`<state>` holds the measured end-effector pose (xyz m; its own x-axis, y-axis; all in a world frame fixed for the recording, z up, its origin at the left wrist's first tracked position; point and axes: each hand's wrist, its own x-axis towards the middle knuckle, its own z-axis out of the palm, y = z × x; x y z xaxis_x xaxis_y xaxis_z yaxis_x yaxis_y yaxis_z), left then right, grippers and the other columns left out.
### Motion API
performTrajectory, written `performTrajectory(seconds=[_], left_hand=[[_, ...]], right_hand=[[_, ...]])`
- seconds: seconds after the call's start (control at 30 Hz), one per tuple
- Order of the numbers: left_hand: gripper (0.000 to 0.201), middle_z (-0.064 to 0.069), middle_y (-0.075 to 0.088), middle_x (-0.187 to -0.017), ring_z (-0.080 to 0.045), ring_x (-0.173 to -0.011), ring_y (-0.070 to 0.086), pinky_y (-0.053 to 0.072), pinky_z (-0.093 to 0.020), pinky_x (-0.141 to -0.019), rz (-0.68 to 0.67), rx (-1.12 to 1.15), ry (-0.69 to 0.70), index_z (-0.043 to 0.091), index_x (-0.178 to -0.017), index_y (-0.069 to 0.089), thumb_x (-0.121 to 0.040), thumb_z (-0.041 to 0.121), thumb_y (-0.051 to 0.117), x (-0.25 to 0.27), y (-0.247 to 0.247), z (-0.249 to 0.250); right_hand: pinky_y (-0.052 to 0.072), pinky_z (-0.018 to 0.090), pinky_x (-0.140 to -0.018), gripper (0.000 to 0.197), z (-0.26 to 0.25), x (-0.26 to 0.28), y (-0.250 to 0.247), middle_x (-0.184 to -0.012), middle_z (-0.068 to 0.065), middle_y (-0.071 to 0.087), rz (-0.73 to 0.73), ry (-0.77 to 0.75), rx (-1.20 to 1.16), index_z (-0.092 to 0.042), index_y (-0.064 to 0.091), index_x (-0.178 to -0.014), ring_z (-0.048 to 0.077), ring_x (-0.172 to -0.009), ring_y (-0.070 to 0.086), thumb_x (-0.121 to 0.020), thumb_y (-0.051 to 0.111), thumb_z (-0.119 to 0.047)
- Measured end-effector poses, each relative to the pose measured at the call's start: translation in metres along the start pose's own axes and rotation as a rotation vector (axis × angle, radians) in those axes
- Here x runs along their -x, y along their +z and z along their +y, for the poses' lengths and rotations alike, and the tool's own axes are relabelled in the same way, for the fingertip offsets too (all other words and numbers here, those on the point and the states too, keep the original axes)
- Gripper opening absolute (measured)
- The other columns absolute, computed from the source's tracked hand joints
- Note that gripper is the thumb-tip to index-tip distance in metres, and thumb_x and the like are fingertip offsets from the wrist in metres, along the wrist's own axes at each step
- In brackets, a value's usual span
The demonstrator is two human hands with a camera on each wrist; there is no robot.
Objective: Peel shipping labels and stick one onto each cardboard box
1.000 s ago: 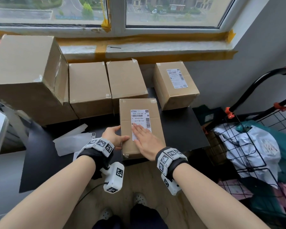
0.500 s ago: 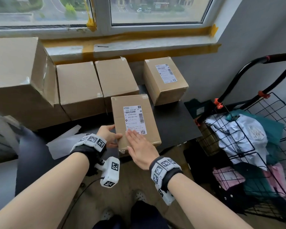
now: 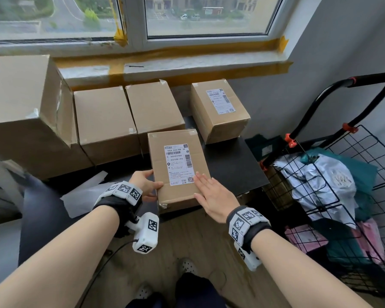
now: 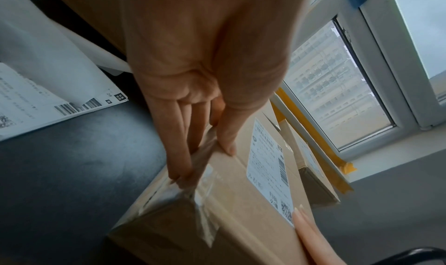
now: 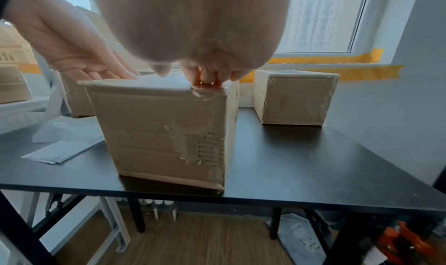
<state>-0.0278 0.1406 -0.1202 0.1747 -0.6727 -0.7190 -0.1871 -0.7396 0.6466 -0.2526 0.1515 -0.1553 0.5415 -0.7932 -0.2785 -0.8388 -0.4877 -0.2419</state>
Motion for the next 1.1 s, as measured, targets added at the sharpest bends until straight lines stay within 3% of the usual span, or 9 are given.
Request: performTrajectory(seconds=[0.07,0.23,0.4,0.57,0.63,0.77,0.93,1.1], left_hand=[[0.069,-0.017,0.054,-0.132,-0.038,-0.095,0.065,0.056,-0.041,-0.077,0.0,-0.01,-0.01,0.022,-0.144,0.033,-0.085,0.005,0.063,-0.001,0.001,0.0],[0.068,-0.016,0.053,-0.133,-0.039,-0.101,0.064,0.055,-0.046,-0.084,0.002,-0.005,-0.034,0.023,-0.143,0.035,-0.085,0.003,0.063,-0.003,0.002,0.002],[0.067,-0.016,0.054,-0.132,-0.039,-0.098,0.065,0.055,-0.048,-0.085,0.005,0.021,-0.025,0.022,-0.143,0.036,-0.085,0.003,0.063,-0.005,0.001,0.001],[0.068,-0.018,0.059,-0.125,-0.038,-0.1,0.065,0.055,-0.047,-0.083,0.015,0.119,0.023,0.02,-0.141,0.039,-0.082,0.0,0.066,-0.008,0.001,-0.006],[0.068,-0.018,0.061,-0.123,-0.036,-0.104,0.063,0.055,-0.046,-0.084,0.021,0.182,0.056,0.018,-0.14,0.04,-0.08,-0.003,0.066,-0.008,0.0,-0.012],[0.068,-0.016,0.056,-0.13,-0.035,-0.111,0.06,0.052,-0.044,-0.085,0.008,0.269,0.123,0.018,-0.139,0.042,-0.08,-0.006,0.065,-0.007,0.0,-0.019],[0.068,-0.017,0.057,-0.129,-0.034,-0.112,0.059,0.052,-0.044,-0.085,-0.04,0.282,0.145,0.017,-0.14,0.04,-0.081,-0.009,0.061,0.0,0.002,-0.02],[0.068,-0.013,0.059,-0.118,-0.027,-0.101,0.06,0.059,-0.026,-0.06,-0.159,0.297,0.149,0.015,-0.14,0.041,-0.081,-0.016,0.057,0.009,0.018,-0.02]], right_hand=[[-0.003,0.024,-0.119,0.058,-0.004,-0.004,-0.003,-0.161,-0.002,0.0,-0.016,0.027,-0.025,-0.015,0.003,-0.151,0.01,-0.148,0.0,-0.101,0.016,-0.042],[0.001,0.027,-0.12,0.059,-0.007,-0.04,-0.018,-0.161,0.0,0.002,-0.032,0.068,-0.05,-0.013,0.004,-0.151,0.012,-0.148,0.002,-0.102,0.02,-0.04],[0.0,0.028,-0.12,0.059,-0.003,-0.075,-0.034,-0.161,0.003,-0.002,-0.064,0.094,-0.041,-0.011,0.001,-0.151,0.015,-0.148,0.0,-0.102,0.022,-0.036],[0.004,0.031,-0.119,0.063,0.007,-0.065,-0.036,-0.161,0.001,-0.003,-0.011,0.161,-0.182,-0.014,0.002,-0.151,0.015,-0.148,0.002,-0.1,0.031,-0.039],[0.016,0.036,-0.119,0.066,0.016,-0.056,-0.034,-0.161,0.0,0.002,0.055,0.294,-0.434,-0.018,0.009,-0.152,0.02,-0.146,0.015,-0.098,0.043,-0.035],[0.037,0.043,-0.111,0.07,0.026,-0.039,-0.026,-0.151,0.01,0.035,0.122,0.422,-0.997,-0.021,0.021,-0.149,0.026,-0.132,0.045,-0.091,0.059,-0.015],[0.043,0.044,-0.106,0.063,0.022,-0.025,-0.025,-0.138,0.013,0.052,0.106,0.417,-1.133,-0.012,0.036,-0.142,0.025,-0.124,0.053,-0.086,0.061,0.002],[0.044,0.039,-0.104,0.062,0.036,0.0,-0.03,-0.135,0.013,0.054,0.135,0.449,-1.176,-0.01,0.039,-0.141,0.024,-0.123,0.053,-0.085,0.058,0.008]])
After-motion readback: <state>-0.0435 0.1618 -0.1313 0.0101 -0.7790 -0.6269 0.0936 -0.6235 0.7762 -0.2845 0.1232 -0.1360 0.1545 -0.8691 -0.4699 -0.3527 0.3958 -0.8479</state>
